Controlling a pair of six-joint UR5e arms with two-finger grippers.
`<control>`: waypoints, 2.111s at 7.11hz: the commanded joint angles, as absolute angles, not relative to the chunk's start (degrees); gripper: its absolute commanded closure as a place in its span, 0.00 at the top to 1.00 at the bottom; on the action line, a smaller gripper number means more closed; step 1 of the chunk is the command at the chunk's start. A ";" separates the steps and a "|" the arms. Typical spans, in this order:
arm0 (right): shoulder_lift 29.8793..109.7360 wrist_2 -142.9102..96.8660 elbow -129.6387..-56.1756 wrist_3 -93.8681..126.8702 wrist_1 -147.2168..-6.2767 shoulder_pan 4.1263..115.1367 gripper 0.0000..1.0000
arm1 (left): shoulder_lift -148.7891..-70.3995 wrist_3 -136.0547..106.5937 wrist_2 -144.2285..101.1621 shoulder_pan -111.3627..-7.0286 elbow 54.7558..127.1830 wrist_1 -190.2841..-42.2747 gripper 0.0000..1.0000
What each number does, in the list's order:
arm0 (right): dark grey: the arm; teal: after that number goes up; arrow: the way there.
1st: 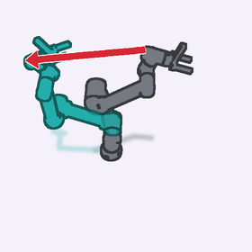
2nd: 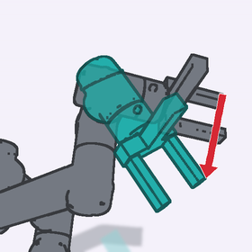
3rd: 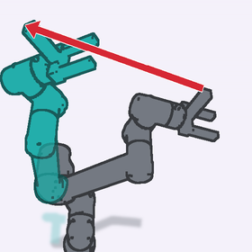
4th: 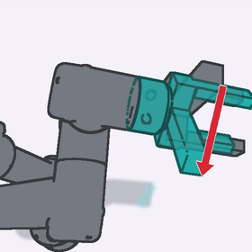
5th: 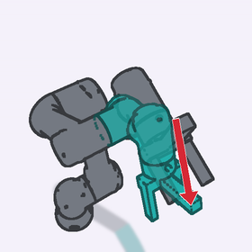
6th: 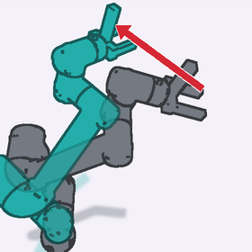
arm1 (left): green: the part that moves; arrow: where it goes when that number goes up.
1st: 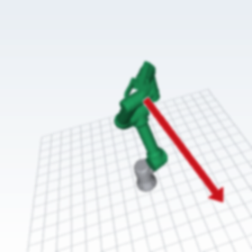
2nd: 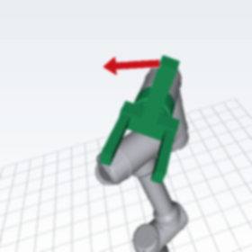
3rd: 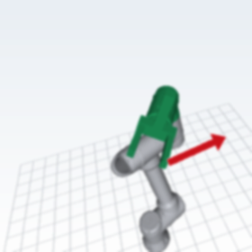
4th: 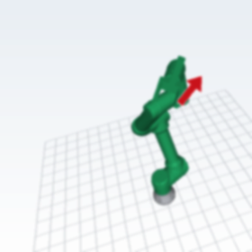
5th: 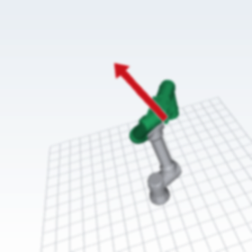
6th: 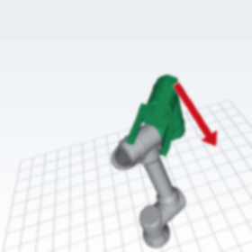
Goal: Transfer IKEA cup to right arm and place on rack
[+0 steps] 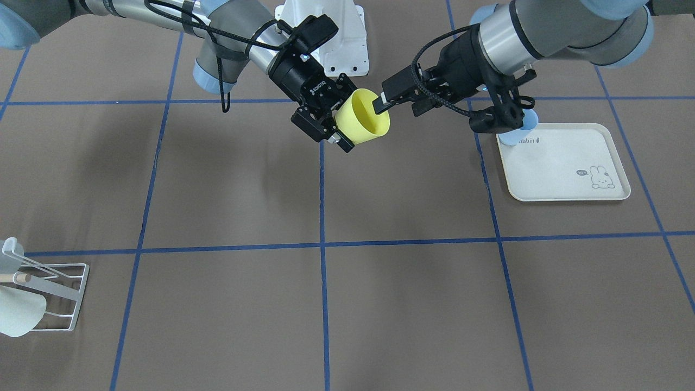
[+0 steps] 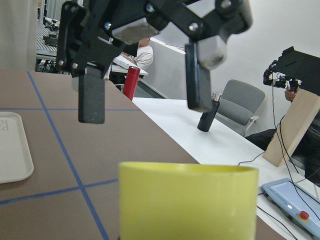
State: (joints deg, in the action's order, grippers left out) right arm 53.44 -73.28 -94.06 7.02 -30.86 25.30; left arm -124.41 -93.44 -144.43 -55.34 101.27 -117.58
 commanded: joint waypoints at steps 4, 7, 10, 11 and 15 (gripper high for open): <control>57.89 -73.83 -112.39 -10.30 -76.77 32.33 0.45 | -110.33 -71.59 -133.42 -57.47 103.09 -117.42 1.00; 71.94 -73.74 -119.78 -33.34 -79.01 38.56 0.44 | -108.99 -69.52 -133.42 -58.96 102.83 -117.51 1.00; 83.46 -74.00 -121.98 -55.03 -78.93 44.89 0.41 | -103.98 -52.94 -133.51 -63.71 102.04 -117.07 1.00; 87.15 -74.09 -121.99 -64.16 -78.49 47.78 0.41 | -103.89 -52.91 -133.68 -63.89 101.87 -116.98 1.00; 91.14 -76.12 -114.03 -91.54 -78.40 59.13 0.48 | -103.80 -52.91 -133.59 -63.55 101.43 -117.07 1.00</control>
